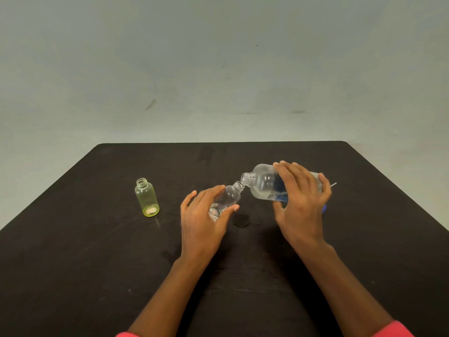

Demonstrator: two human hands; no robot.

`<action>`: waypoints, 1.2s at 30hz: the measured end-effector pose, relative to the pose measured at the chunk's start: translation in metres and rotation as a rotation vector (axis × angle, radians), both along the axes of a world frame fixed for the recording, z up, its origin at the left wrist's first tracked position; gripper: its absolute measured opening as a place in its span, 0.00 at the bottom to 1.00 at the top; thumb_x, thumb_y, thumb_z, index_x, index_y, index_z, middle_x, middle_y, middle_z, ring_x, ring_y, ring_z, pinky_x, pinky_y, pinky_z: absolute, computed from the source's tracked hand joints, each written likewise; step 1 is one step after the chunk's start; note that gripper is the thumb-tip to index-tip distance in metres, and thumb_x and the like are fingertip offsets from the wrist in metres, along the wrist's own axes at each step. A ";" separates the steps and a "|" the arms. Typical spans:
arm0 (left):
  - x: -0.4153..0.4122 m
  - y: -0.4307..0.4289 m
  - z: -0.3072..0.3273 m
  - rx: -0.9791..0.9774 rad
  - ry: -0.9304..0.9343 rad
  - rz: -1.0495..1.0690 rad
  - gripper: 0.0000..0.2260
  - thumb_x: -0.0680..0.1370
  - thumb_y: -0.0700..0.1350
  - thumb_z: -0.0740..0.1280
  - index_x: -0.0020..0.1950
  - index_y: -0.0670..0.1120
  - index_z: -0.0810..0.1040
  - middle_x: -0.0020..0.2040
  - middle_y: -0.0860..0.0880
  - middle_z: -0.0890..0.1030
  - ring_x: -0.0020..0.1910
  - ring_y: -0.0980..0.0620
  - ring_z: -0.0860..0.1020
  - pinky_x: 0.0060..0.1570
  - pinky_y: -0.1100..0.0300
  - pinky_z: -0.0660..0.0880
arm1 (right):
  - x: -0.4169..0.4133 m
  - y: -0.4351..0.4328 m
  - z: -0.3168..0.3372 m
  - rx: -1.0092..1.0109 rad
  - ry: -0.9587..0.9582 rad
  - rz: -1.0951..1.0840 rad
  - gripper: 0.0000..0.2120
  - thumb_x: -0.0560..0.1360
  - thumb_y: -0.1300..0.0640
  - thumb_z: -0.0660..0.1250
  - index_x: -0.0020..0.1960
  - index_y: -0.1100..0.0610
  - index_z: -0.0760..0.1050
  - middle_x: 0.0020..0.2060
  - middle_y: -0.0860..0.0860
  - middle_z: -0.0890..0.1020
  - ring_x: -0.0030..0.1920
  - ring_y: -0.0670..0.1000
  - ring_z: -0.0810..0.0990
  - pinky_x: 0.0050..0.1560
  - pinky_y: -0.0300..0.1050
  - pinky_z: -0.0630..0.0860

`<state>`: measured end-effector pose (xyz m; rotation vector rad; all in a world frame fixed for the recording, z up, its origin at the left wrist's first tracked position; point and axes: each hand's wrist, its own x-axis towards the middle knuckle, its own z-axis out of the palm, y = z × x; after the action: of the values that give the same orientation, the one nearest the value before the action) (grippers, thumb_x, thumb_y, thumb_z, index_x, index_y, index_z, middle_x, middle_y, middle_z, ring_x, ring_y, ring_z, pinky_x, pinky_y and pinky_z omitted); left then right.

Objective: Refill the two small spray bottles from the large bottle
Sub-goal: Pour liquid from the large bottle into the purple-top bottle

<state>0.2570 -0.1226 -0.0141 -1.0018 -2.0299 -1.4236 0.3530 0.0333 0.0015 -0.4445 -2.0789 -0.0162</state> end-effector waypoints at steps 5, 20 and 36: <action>-0.001 0.001 0.000 -0.013 0.003 0.008 0.17 0.68 0.50 0.75 0.56 0.49 0.79 0.51 0.64 0.75 0.54 0.80 0.67 0.64 0.54 0.63 | 0.002 0.000 0.003 0.005 0.007 0.010 0.41 0.57 0.69 0.77 0.67 0.52 0.68 0.64 0.50 0.76 0.67 0.51 0.70 0.71 0.58 0.51; 0.004 0.002 0.000 -0.018 -0.014 -0.022 0.19 0.68 0.52 0.73 0.56 0.46 0.80 0.49 0.60 0.77 0.54 0.84 0.62 0.65 0.55 0.63 | 0.005 0.001 0.007 0.023 -0.002 0.010 0.43 0.58 0.69 0.78 0.68 0.51 0.67 0.65 0.51 0.75 0.68 0.51 0.68 0.72 0.57 0.48; 0.004 0.002 -0.001 -0.012 -0.053 -0.028 0.18 0.68 0.52 0.73 0.56 0.49 0.79 0.48 0.62 0.77 0.53 0.80 0.68 0.66 0.74 0.57 | 0.006 0.000 0.010 0.030 -0.010 0.020 0.42 0.58 0.69 0.78 0.68 0.52 0.67 0.65 0.51 0.75 0.69 0.52 0.67 0.72 0.58 0.48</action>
<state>0.2607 -0.1205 -0.0147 -1.0113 -2.0721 -1.4694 0.3592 0.0332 0.0116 -0.4062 -2.0898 -0.0376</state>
